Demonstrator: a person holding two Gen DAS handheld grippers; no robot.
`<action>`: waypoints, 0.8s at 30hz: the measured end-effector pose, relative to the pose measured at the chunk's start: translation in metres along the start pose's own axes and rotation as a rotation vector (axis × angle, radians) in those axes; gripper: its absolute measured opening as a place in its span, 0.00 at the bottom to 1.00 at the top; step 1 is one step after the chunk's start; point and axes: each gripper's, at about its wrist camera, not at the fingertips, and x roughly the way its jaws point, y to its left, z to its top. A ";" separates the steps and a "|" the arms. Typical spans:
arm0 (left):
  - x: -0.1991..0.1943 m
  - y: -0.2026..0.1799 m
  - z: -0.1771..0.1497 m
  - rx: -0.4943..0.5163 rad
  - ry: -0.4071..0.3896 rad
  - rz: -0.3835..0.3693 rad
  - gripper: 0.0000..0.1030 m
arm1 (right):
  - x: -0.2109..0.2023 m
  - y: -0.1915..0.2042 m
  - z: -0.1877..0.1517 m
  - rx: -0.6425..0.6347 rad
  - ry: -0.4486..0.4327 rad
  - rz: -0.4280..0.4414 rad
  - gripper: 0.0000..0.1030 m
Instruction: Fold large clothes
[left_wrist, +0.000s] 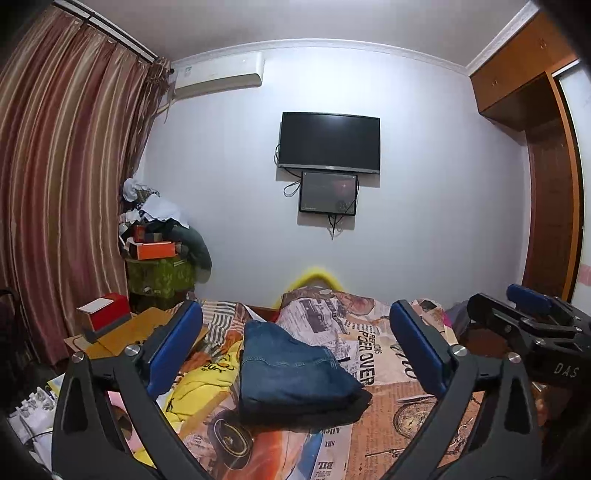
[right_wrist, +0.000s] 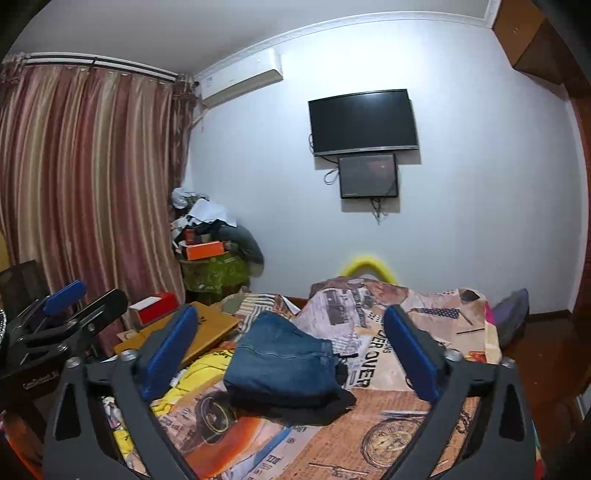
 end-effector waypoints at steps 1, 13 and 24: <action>0.000 -0.001 -0.001 0.004 0.002 0.002 0.99 | -0.003 0.000 -0.001 0.002 -0.002 0.000 1.00; 0.006 -0.007 -0.011 0.009 0.034 0.003 0.99 | -0.008 0.000 -0.009 -0.013 0.022 -0.011 1.00; 0.014 -0.008 -0.017 0.007 0.070 0.008 0.99 | -0.008 -0.006 -0.013 0.005 0.058 -0.025 1.00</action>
